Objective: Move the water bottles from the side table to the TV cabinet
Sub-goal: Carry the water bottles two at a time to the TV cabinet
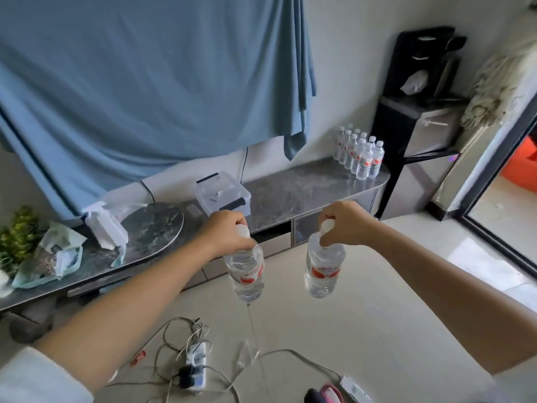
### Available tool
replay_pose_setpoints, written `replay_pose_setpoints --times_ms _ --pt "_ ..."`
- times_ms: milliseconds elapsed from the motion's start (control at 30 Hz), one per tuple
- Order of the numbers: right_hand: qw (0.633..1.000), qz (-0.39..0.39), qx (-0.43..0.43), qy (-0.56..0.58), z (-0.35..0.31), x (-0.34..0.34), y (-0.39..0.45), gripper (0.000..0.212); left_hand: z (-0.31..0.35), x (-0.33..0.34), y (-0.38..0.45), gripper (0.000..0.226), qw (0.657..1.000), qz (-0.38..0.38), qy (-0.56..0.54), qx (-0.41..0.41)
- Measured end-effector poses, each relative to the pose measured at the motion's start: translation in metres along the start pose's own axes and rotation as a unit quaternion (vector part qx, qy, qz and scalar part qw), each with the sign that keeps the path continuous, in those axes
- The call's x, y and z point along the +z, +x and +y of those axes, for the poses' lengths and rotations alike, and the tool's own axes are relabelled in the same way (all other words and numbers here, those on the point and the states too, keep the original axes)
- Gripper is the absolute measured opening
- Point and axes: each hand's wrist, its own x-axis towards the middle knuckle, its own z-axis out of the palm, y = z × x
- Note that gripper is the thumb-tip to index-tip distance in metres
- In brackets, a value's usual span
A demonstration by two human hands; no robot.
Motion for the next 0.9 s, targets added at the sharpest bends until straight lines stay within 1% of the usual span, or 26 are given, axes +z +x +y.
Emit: replay_pose_setpoints --times_ms 33,167,233,267,367,500,633,767,900 --pt "1.0 0.0 -0.005 -0.001 0.013 -0.011 0.018 0.031 0.007 0.001 0.025 0.022 1.0 -0.002 -0.003 0.007" --pt "0.999 -0.032 -0.016 -0.035 0.054 -0.047 0.071 0.031 0.043 0.0 0.101 0.022 0.999 -0.032 0.006 0.016" --pt "0.999 -0.03 -0.014 -0.04 0.076 -0.063 0.099 0.03 0.063 0.001 0.138 0.028 0.999 -0.029 0.015 0.02" --pt "0.999 -0.027 -0.011 -0.036 0.086 -0.068 0.111 0.029 0.07 0.003 0.155 0.025 0.999 -0.019 0.009 0.025" --pt "1.0 -0.015 0.014 -0.018 0.117 -0.08 0.144 0.028 0.089 0.008 0.206 0.02 0.999 0.008 -0.012 0.037" --pt "0.999 0.002 0.044 -0.006 0.159 -0.093 0.196 0.025 0.108 0.016 0.281 0.03 0.998 0.015 -0.044 0.037" --pt "0.997 0.007 0.079 0.006 0.198 -0.109 0.249 0.028 0.125 0.022 0.359 0.022 0.997 -0.01 -0.046 0.06" --pt "0.993 0.011 0.119 0.01 0.237 -0.135 0.309 0.021 0.143 0.027 0.449 0.031 0.992 -0.046 -0.032 0.109" --pt "0.988 0.025 0.153 0.001 0.267 -0.167 0.358 0.017 0.163 0.026 0.528 0.03 0.989 -0.054 -0.009 0.139"
